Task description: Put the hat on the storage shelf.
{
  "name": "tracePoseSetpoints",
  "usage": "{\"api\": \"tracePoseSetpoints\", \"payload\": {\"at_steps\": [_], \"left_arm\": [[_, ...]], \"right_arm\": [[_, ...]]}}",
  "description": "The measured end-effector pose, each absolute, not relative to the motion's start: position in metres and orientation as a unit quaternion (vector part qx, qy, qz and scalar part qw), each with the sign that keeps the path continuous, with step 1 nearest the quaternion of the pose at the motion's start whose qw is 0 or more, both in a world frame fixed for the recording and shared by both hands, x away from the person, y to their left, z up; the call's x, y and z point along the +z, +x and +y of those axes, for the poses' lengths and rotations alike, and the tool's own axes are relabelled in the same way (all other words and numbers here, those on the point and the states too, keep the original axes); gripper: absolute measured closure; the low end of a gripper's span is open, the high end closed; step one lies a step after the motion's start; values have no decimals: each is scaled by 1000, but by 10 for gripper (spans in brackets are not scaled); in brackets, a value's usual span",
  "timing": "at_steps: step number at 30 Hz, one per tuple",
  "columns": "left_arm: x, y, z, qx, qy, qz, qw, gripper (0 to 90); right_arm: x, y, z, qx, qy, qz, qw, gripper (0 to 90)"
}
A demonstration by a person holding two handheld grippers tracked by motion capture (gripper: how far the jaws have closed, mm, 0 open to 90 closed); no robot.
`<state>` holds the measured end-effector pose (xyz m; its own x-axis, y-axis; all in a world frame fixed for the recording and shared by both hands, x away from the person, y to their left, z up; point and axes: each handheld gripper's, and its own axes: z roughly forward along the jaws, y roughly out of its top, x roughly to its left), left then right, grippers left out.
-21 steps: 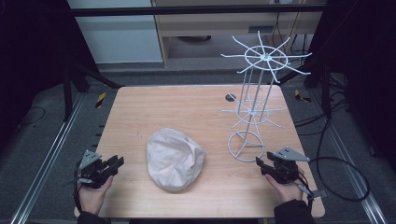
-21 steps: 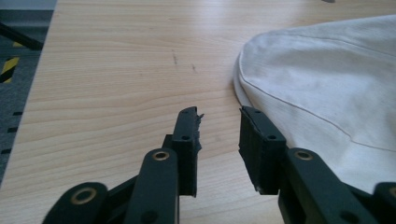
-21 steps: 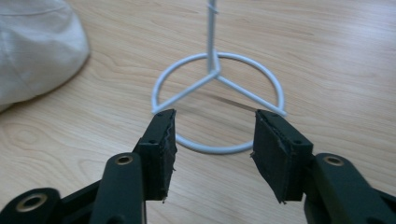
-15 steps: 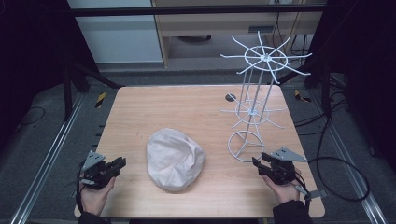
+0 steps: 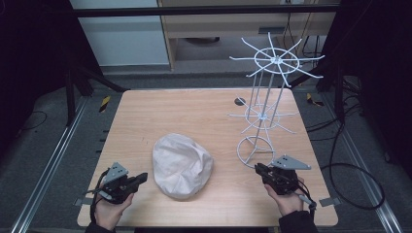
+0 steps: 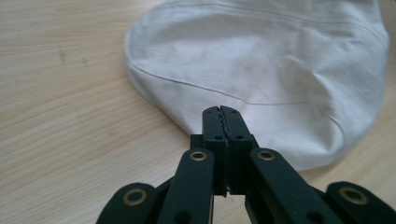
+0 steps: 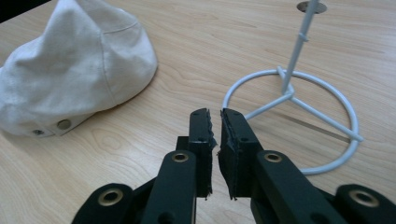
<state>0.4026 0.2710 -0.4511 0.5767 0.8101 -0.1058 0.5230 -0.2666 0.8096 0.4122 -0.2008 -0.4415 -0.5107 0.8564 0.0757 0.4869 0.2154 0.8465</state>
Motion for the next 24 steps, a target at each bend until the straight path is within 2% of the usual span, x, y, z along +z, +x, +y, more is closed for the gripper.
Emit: {"api": "tracePoseSetpoints", "payload": {"at_steps": [6, 24], "left_arm": [[-456, 400, 254, 152, 807, 398, 408, 900], [-466, 398, 217, 126, 840, 364, 383, 900]], "right_arm": [[-440, 410, -192, 435, 435, 761, 206, 856], [-444, 411, -180, 425, 432, 769, 206, 888]]}}
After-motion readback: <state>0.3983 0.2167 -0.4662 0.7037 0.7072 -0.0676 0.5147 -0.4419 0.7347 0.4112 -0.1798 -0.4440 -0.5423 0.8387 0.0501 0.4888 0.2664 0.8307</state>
